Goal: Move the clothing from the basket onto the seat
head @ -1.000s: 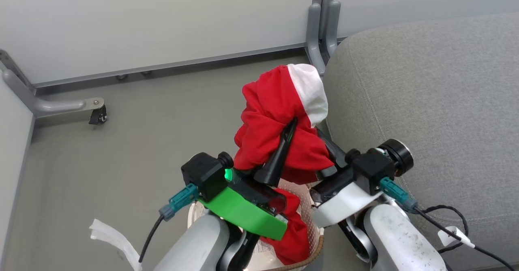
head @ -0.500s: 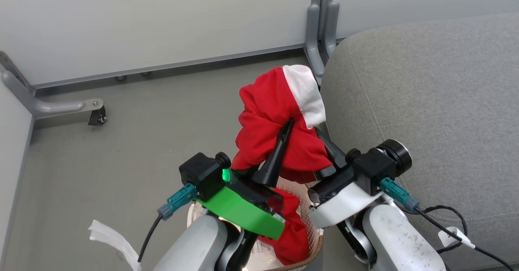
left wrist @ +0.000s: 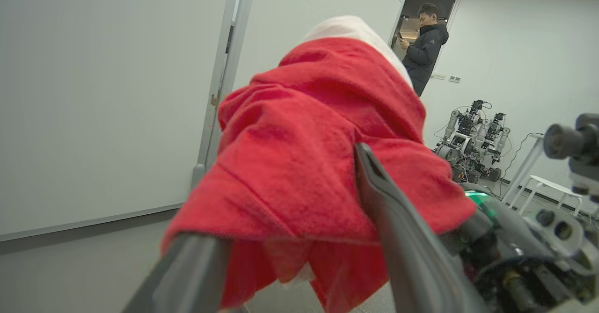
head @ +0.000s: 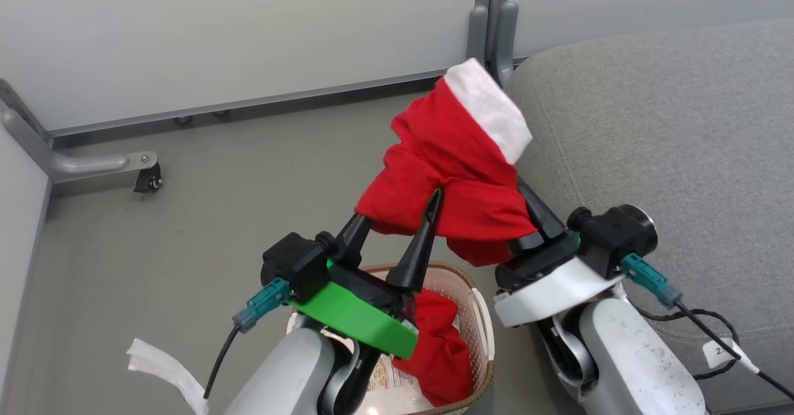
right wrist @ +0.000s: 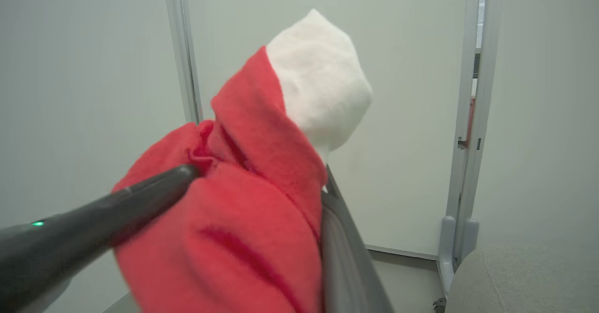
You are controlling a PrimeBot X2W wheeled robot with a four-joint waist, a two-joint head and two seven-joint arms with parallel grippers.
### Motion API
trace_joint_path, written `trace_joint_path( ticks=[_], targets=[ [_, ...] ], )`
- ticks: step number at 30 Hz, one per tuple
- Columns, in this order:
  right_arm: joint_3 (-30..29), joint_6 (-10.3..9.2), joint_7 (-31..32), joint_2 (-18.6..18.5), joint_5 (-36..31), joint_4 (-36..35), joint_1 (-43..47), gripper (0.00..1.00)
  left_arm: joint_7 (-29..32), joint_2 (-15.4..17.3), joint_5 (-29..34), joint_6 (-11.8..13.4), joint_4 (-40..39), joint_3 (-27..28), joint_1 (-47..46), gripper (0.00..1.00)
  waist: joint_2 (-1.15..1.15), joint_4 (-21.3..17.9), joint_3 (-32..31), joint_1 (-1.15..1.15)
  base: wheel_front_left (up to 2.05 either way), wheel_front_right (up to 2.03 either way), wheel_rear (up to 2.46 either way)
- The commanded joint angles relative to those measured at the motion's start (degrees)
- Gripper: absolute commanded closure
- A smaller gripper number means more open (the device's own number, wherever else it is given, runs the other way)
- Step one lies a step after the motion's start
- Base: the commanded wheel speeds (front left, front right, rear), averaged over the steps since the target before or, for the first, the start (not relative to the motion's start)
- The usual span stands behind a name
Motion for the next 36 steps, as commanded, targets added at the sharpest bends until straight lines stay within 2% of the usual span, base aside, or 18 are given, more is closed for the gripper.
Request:
trace_joint_path(
  ticks=[1, 7, 15, 19, 29, 36],
  targets=[
    [-1.2, -0.1, -0.2, -0.1, 0.6, -0.3, 0.2, 1.0, 0.1, 0.3, 1.3, 0.0, 0.7, 0.7, 1.5, 0.0, 0.0, 0.1, -0.1, 0.0, 0.0, 0.0, 0.0],
    [-7.0, -0.1, -0.2, -0.1, 0.1, -1.1, 1.4, 1.0, 0.1, 0.3, 3.7, -0.4, 3.2, 5.4, 4.5, 0.0, 0.0, 1.7, -0.8, 0.0, 0.0, 0.0, 0.0],
    [-15.3, -0.1, -0.2, -0.1, -1.8, -3.3, 3.7, 1.0, 0.1, 0.9, 9.8, -0.8, 5.3, 16.2, 10.5, 0.0, 0.0, 5.0, -1.3, 0.0, 0.0, 0.0, 0.0],
    [-18.5, -0.1, -0.2, -0.1, -1.8, -4.4, 5.6, 1.0, 0.1, 1.2, 13.5, -1.1, 7.4, 19.9, 12.7, 0.0, 0.0, 6.7, -1.6, 0.0, 0.0, 0.0, 0.0],
    [-20.3, -0.1, -0.2, -0.1, -0.7, -4.8, 8.7, 1.0, 0.1, 0.3, 18.5, -1.4, 9.0, 28.4, 19.5, 0.0, 0.0, 8.4, -1.9, 0.0, 0.0, 0.0, 0.0],
    [-19.3, -0.1, -0.2, -0.1, -0.6, -4.5, 8.7, 1.0, 0.0, 0.2, 17.2, -1.7, 8.8, 28.7, 21.7, 0.0, 0.0, 8.5, -1.7, 0.0, 0.0, 0.0, 0.0]
  ],
)
